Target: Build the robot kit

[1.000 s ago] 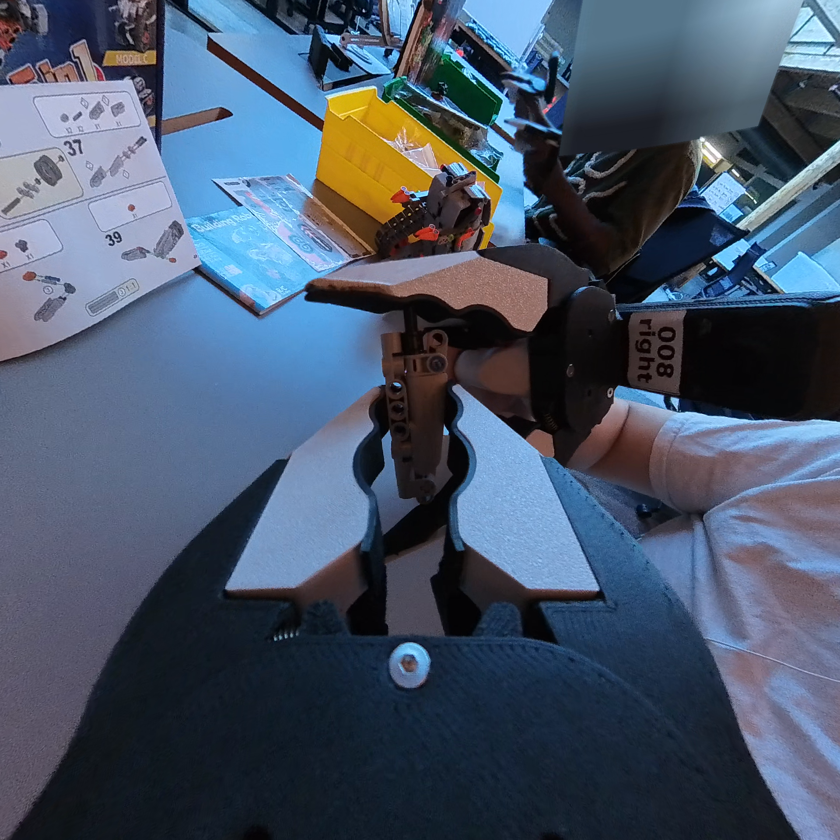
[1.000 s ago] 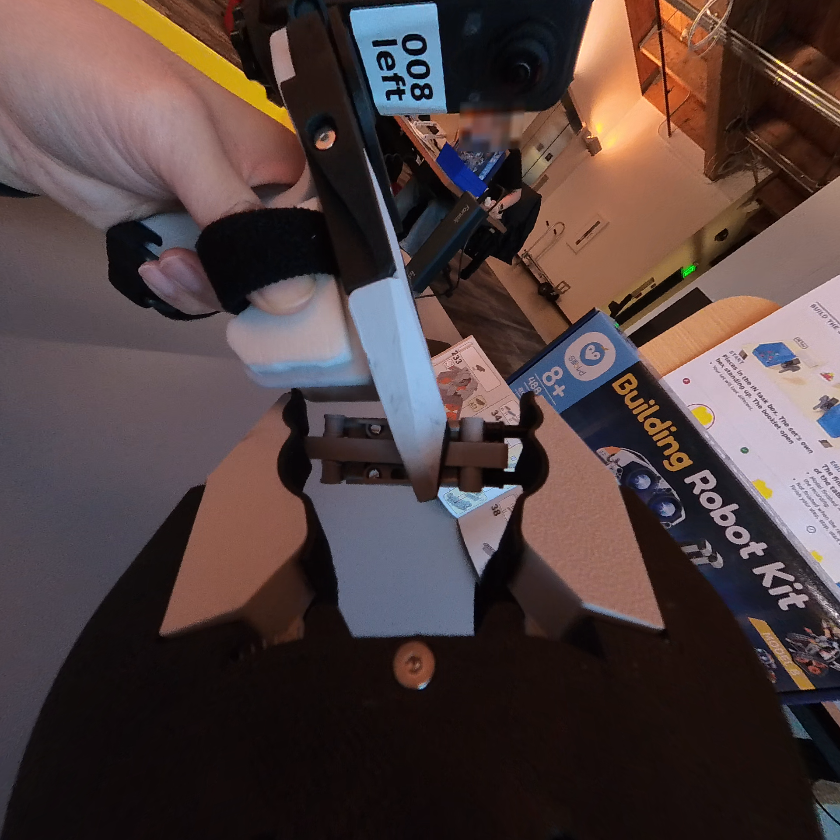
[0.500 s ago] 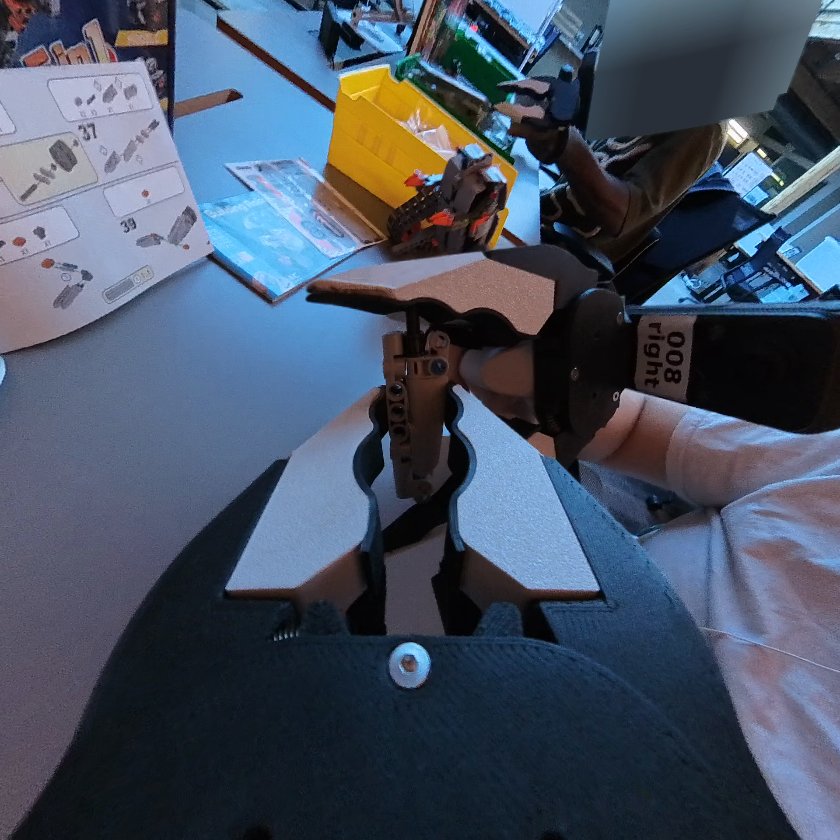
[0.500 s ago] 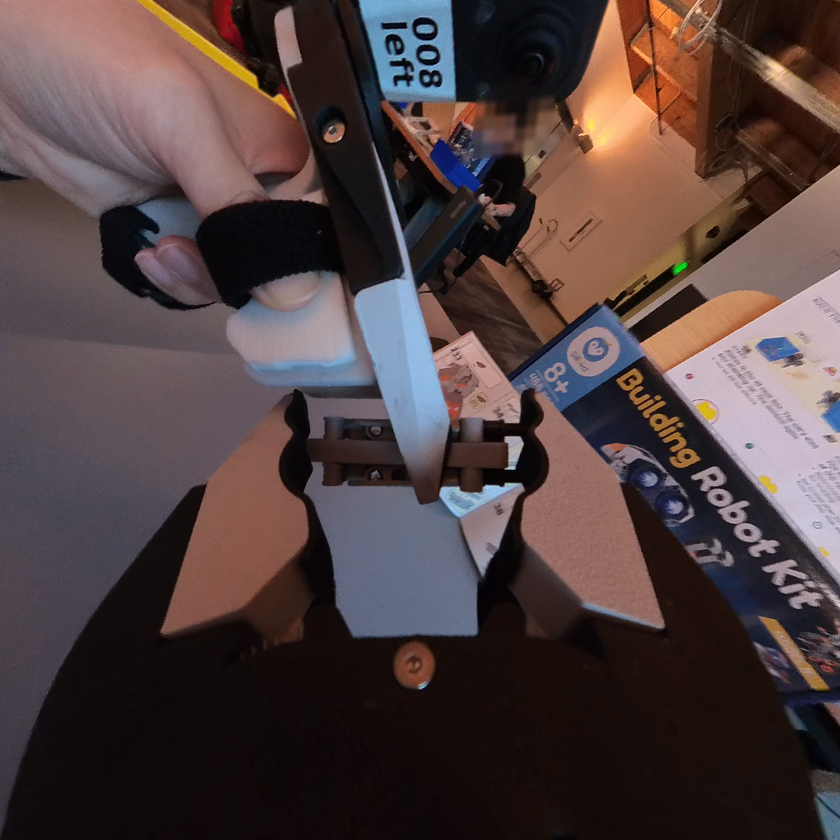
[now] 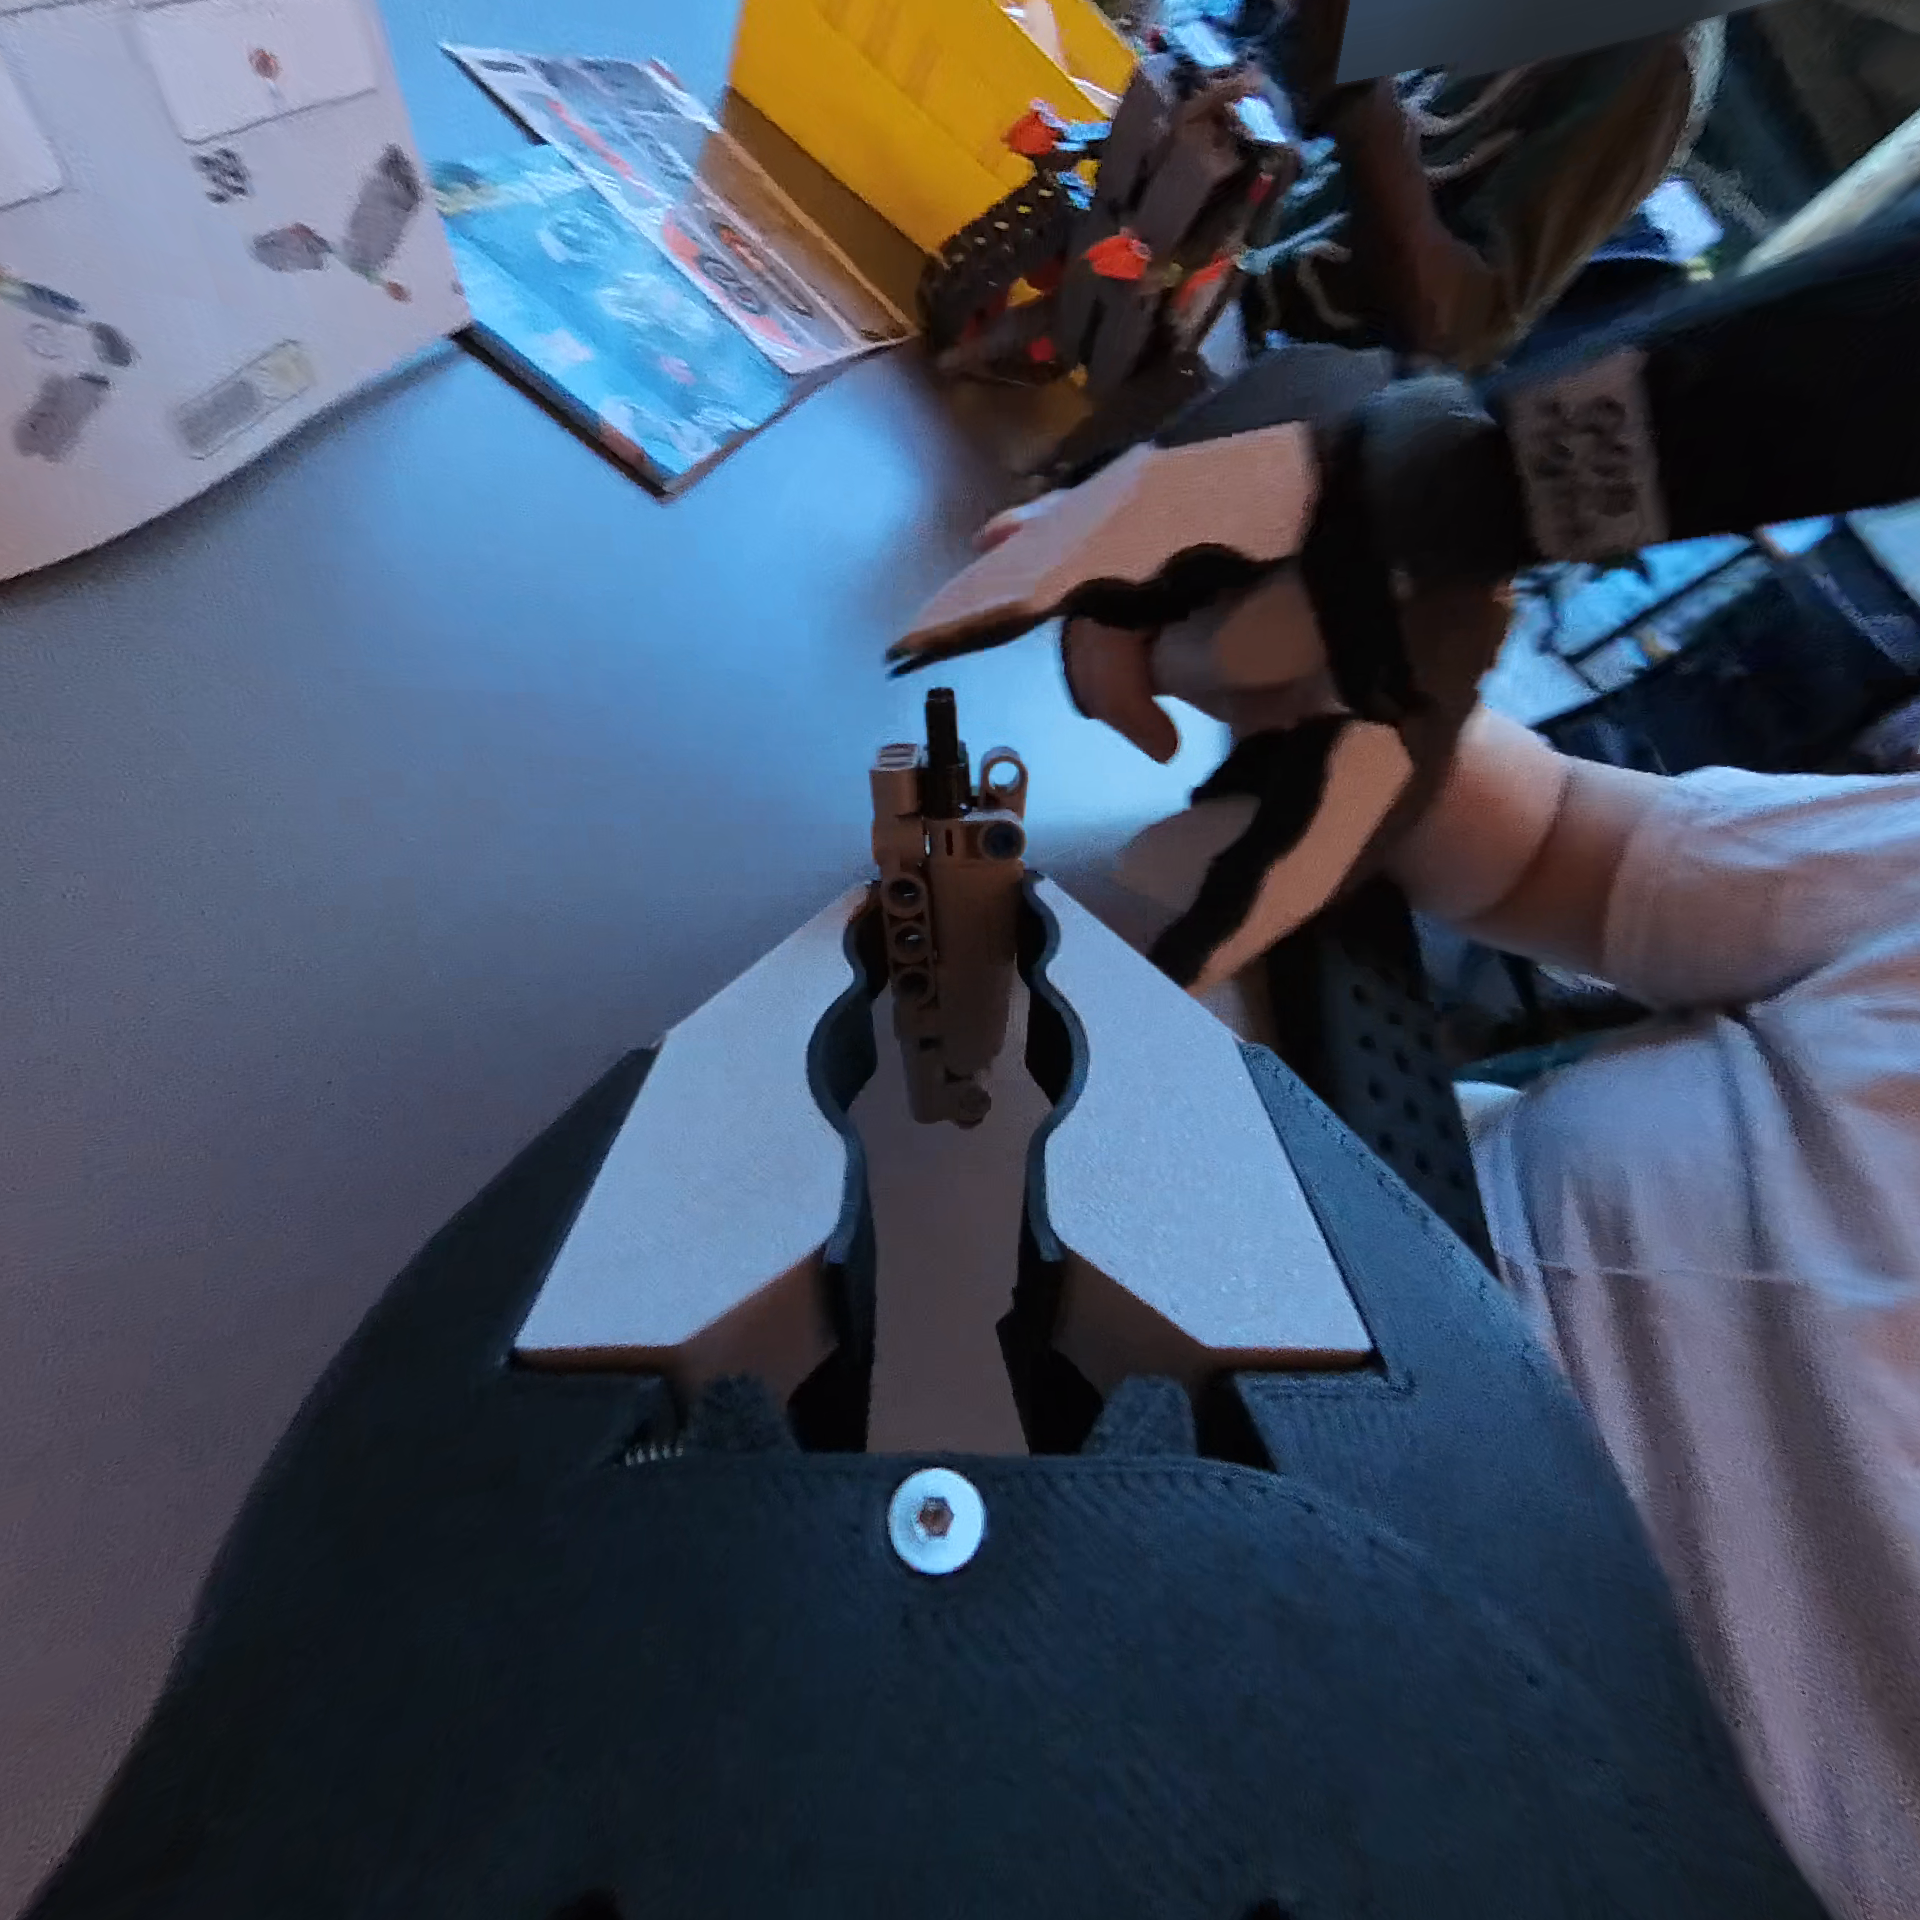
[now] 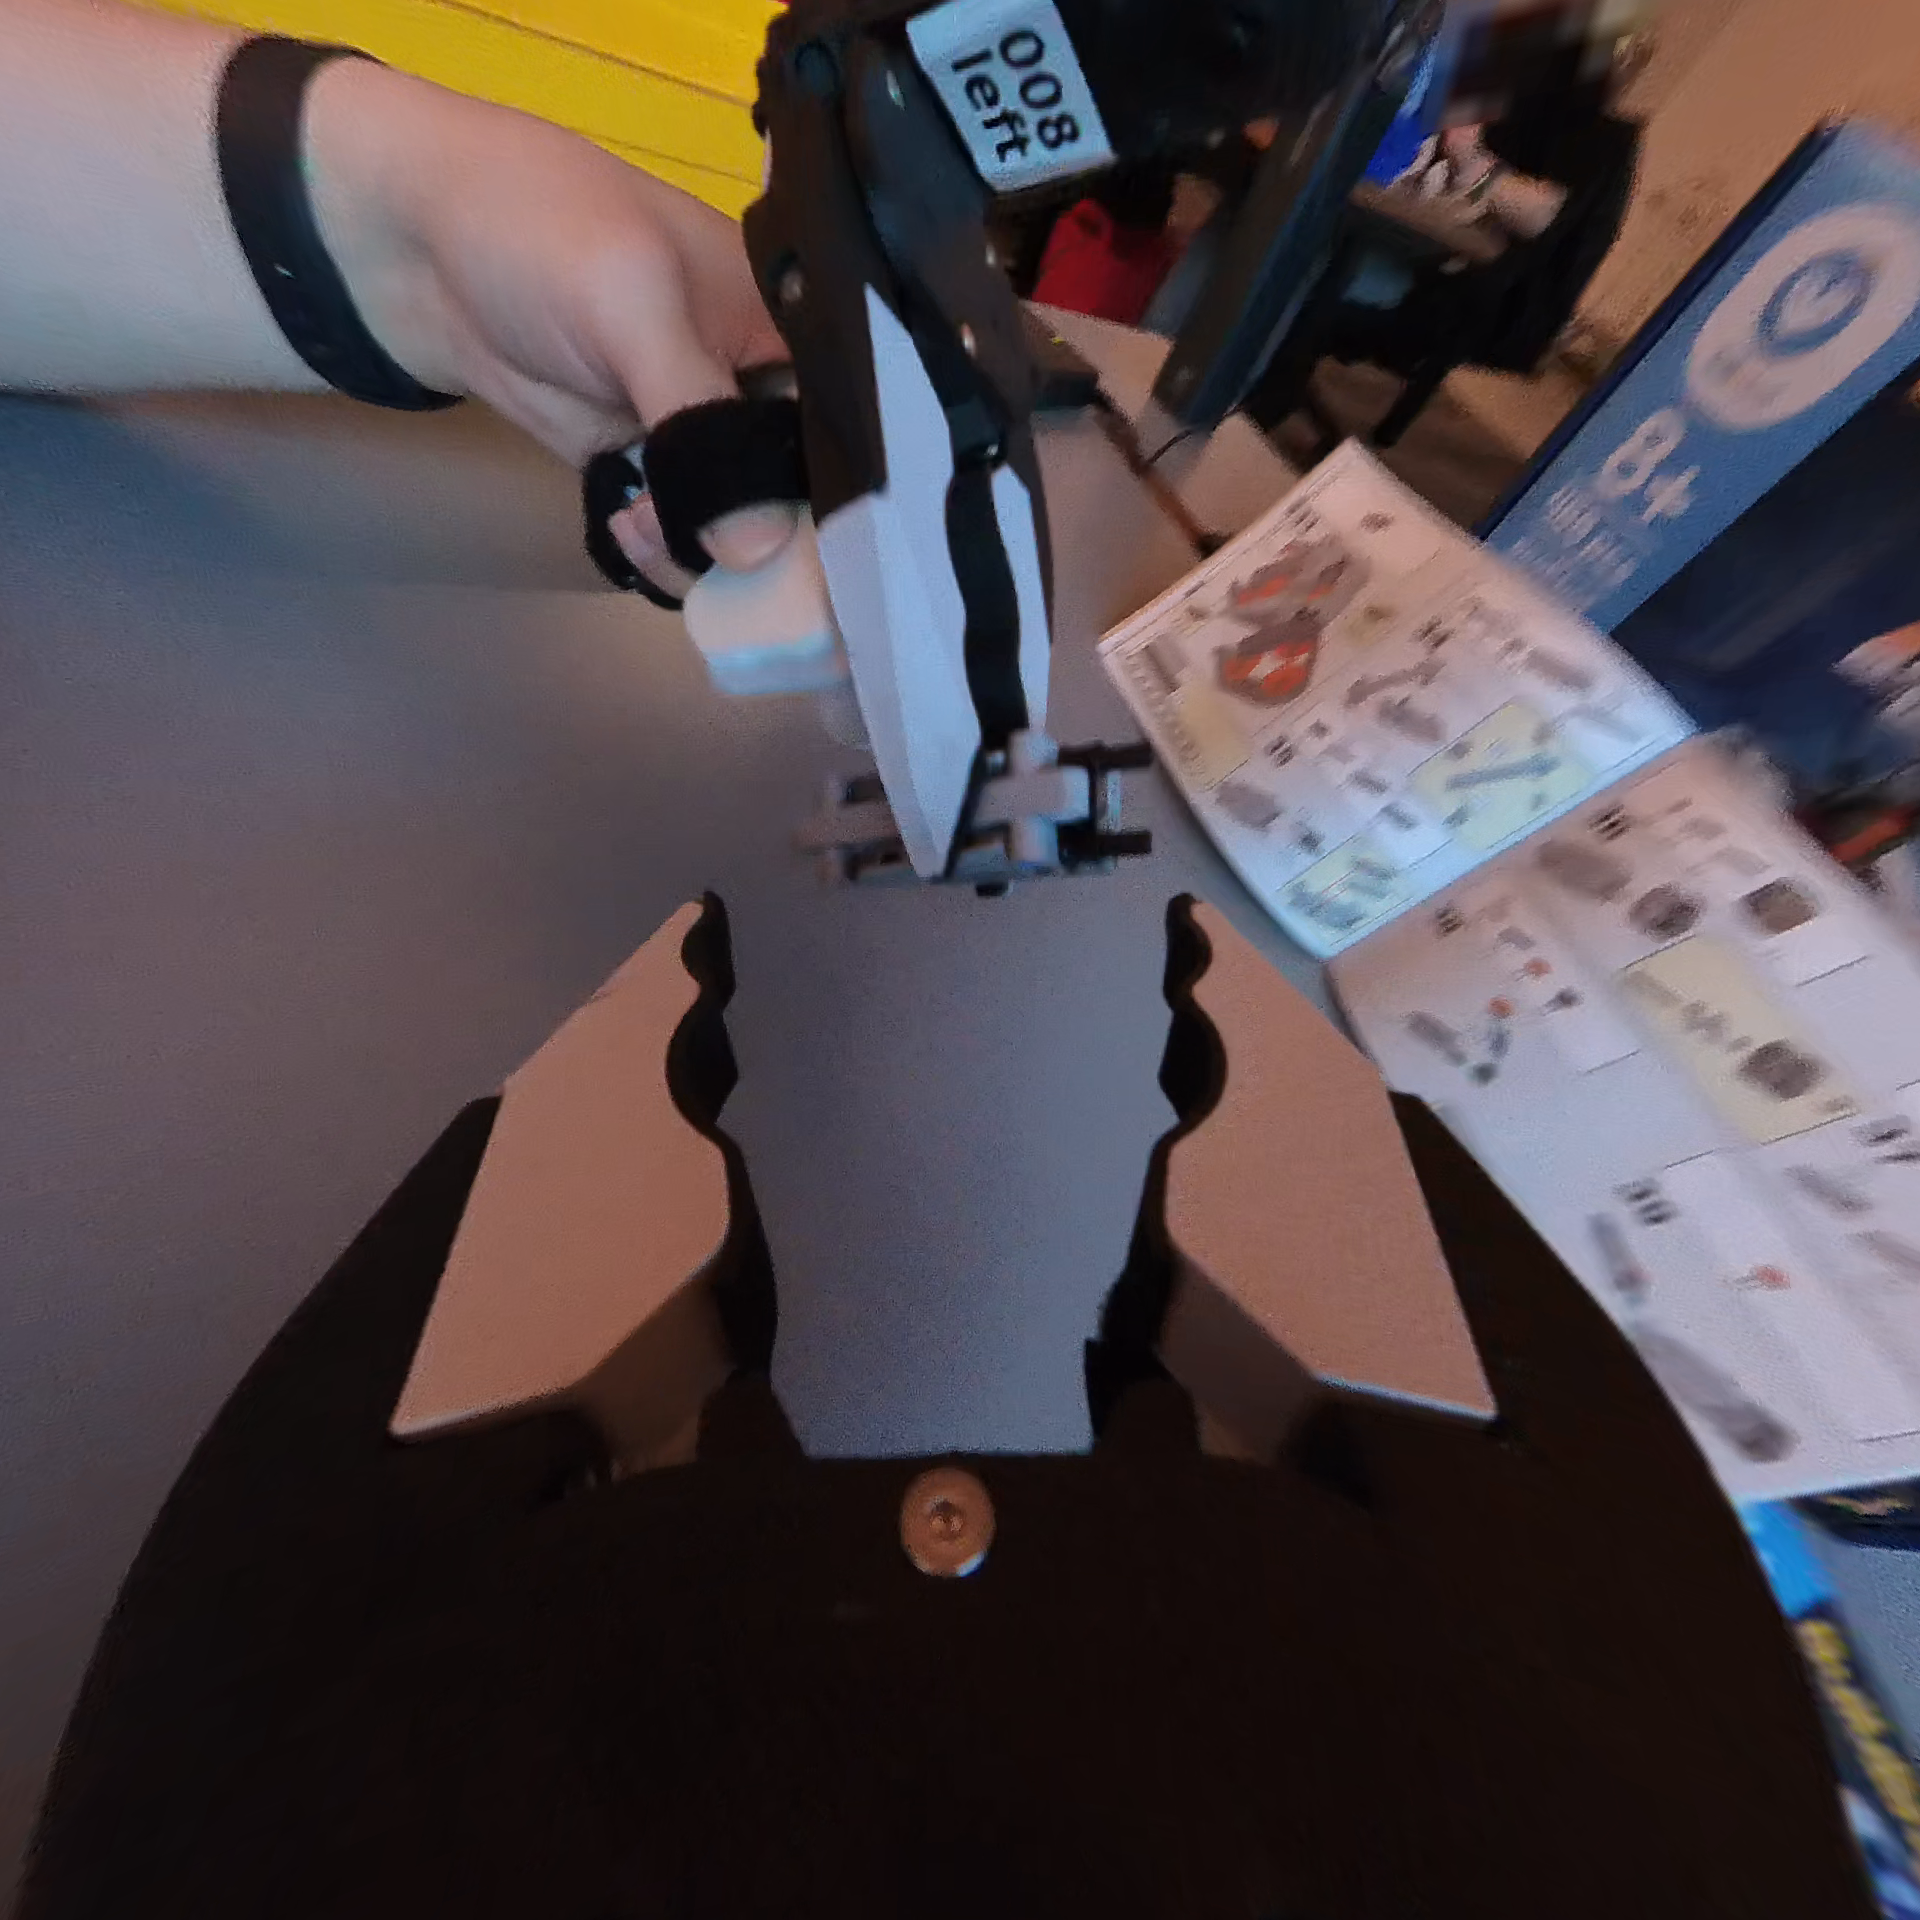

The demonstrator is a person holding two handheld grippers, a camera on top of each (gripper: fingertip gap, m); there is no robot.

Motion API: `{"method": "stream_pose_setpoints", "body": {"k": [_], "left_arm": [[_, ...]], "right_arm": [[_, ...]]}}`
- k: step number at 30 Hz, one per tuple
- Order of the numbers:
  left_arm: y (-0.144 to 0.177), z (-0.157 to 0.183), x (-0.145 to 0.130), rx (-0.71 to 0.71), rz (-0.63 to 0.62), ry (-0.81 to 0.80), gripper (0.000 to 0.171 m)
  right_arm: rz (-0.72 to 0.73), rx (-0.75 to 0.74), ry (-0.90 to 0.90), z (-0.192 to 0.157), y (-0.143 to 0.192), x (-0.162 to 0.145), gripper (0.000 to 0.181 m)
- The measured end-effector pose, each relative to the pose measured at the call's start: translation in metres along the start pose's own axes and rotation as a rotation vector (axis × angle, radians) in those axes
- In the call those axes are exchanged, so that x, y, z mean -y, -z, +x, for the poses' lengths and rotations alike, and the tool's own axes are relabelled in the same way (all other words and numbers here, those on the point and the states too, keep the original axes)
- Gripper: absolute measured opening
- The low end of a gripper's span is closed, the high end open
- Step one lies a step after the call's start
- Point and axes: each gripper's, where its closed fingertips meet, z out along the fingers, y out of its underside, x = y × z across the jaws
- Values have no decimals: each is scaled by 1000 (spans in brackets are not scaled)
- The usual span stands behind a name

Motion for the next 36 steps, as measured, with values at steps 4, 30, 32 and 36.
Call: {"method": "stream_pose_setpoints", "body": {"k": [4,30,32,36], "left_arm": [[-5,20,-7,-161,-27,-3,22],[6,47,-13,-250,-136,7,45],[11,39,-9,-153,-122,-108,52],[15,24,-1,111,-130,-403,68]], "right_arm": [[90,174,-227,-5,4,-1,79],[209,751,-1223,-11,18,17,24],[244,735,-1297,0,18,15,24],[324,706,-1423,18,19,12,24]]}}
